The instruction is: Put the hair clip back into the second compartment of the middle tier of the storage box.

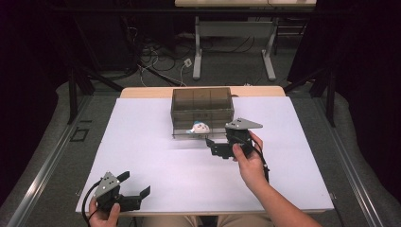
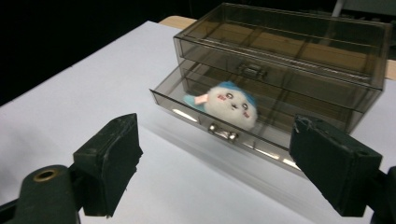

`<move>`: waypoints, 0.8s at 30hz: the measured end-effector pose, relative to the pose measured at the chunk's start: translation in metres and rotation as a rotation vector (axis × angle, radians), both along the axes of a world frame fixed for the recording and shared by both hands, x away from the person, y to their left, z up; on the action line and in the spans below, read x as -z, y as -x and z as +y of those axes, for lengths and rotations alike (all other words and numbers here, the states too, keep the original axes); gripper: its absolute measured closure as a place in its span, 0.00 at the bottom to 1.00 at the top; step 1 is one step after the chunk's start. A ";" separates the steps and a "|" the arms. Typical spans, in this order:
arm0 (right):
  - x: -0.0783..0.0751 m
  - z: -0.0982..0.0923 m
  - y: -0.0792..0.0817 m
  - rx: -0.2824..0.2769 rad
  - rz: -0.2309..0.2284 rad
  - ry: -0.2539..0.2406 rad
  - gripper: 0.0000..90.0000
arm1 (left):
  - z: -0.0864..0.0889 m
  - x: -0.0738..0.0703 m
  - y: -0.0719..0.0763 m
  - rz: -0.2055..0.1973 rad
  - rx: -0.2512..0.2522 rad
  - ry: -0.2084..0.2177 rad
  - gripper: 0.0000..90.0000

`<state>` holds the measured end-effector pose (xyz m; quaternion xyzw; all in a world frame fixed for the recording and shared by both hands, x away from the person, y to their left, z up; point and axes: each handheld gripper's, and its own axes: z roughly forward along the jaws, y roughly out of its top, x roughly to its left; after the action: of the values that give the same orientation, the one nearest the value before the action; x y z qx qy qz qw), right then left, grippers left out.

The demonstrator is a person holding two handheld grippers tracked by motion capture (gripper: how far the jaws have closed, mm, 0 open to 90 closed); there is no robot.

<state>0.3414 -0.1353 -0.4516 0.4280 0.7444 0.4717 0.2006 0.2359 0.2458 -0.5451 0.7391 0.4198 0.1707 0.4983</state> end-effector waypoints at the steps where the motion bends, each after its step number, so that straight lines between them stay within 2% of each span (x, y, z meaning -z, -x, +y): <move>1: 0.001 -0.002 0.002 0.010 -0.004 0.004 0.18 | 0.000 0.000 0.000 0.001 0.000 -0.001 0.01; 3: 0.003 -0.006 0.005 0.021 0.000 -0.007 0.18 | 0.000 0.000 0.000 0.002 0.000 -0.001 0.01; 7: 0.009 -0.011 0.012 0.028 -0.009 0.009 0.18 | -0.001 0.000 0.000 -0.001 0.003 -0.004 0.01; 11: 0.017 -0.019 0.019 0.027 0.000 -0.012 0.18 | -0.001 0.000 0.000 -0.001 0.003 -0.003 0.01; 24: 0.036 -0.058 0.042 0.064 -0.042 -0.017 0.18 | -0.002 0.000 0.000 -0.002 0.005 0.002 0.01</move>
<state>0.2998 -0.1934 -0.4877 0.4434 0.7218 0.4801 0.2277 0.2355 0.2440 -0.5451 0.7396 0.4177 0.1698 0.4997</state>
